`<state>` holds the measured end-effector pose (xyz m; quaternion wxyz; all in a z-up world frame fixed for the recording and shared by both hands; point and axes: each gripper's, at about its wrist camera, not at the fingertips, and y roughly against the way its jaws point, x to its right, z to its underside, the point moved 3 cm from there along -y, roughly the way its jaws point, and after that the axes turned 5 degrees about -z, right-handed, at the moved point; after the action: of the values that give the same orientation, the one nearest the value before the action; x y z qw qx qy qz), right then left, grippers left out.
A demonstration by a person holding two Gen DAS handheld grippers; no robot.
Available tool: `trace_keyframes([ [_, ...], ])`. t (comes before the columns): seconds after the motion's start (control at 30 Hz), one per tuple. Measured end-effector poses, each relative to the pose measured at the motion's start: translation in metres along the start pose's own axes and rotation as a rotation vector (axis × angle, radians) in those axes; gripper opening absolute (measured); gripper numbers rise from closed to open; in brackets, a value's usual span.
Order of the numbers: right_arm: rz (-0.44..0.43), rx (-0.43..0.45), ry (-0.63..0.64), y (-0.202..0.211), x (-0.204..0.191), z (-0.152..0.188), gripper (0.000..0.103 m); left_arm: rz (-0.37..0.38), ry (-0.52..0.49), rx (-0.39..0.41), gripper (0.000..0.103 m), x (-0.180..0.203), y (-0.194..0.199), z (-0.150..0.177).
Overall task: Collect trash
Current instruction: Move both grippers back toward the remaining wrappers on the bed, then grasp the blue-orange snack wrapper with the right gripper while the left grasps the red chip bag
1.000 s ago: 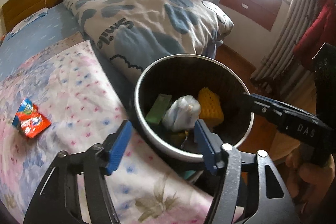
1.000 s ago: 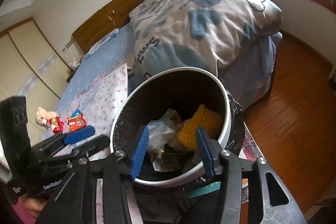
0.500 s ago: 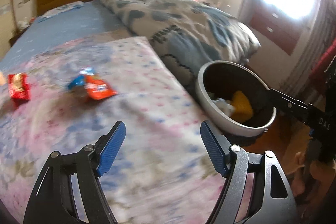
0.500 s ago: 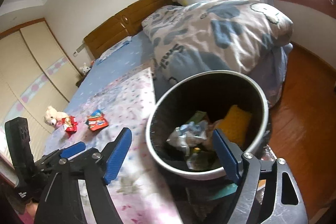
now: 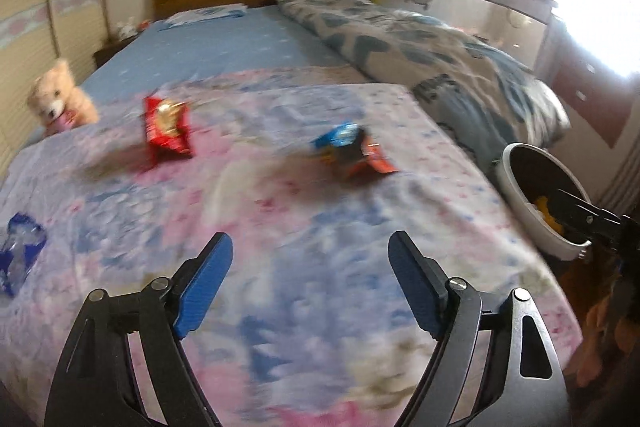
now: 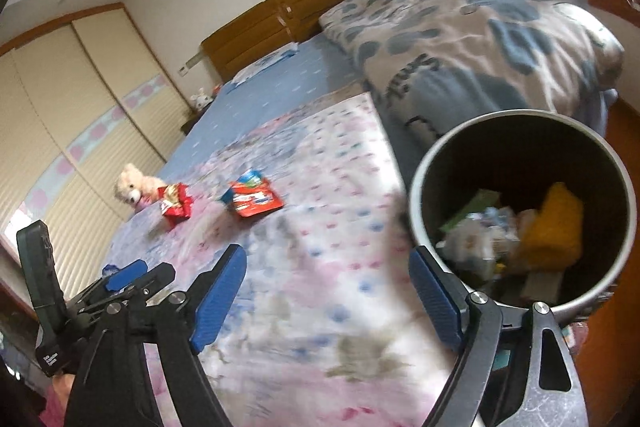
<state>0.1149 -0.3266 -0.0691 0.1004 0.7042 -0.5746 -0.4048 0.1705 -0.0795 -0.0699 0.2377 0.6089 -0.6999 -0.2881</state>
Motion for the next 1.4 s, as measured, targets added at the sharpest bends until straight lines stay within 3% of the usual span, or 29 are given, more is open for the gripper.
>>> trace_keyframes([
  [0.17, -0.032, -0.037, 0.047, -0.031, -0.027, 0.003, 0.086, -0.067, 0.033, -0.034, 0.082, -0.031, -0.008, 0.007],
  [0.27, -0.041, -0.063, 0.061, -0.048, -0.039, 0.003, 0.087, -0.1, 0.056, -0.075, 0.093, -0.046, -0.017, 0.008],
  [0.53, -0.053, -0.123, 0.119, -0.097, -0.07, -0.001, 0.088, -0.113, 0.167, -0.092, 0.094, -0.087, -0.037, -0.005],
  [0.9, 0.004, -0.142, 0.224, -0.15, -0.098, -0.019, 0.09, -0.157, 0.198, -0.105, 0.094, -0.121, -0.087, -0.043],
  [1.23, 0.075, -0.189, 0.203, -0.188, -0.087, -0.028, 0.089, -0.164, 0.219, -0.097, 0.094, -0.143, -0.141, -0.081],
  [1.27, 0.079, -0.199, 0.197, -0.191, -0.085, -0.028, 0.089, -0.17, 0.21, -0.097, 0.093, -0.143, -0.145, -0.082],
  [1.33, 0.076, -0.207, 0.193, -0.193, -0.084, -0.028, 0.083, -0.169, 0.202, -0.099, 0.076, -0.142, -0.149, -0.08],
  [1.4, 0.092, -0.198, 0.198, -0.192, -0.083, -0.028, 0.069, -0.127, 0.201, -0.127, 0.043, -0.141, -0.155, -0.078],
])
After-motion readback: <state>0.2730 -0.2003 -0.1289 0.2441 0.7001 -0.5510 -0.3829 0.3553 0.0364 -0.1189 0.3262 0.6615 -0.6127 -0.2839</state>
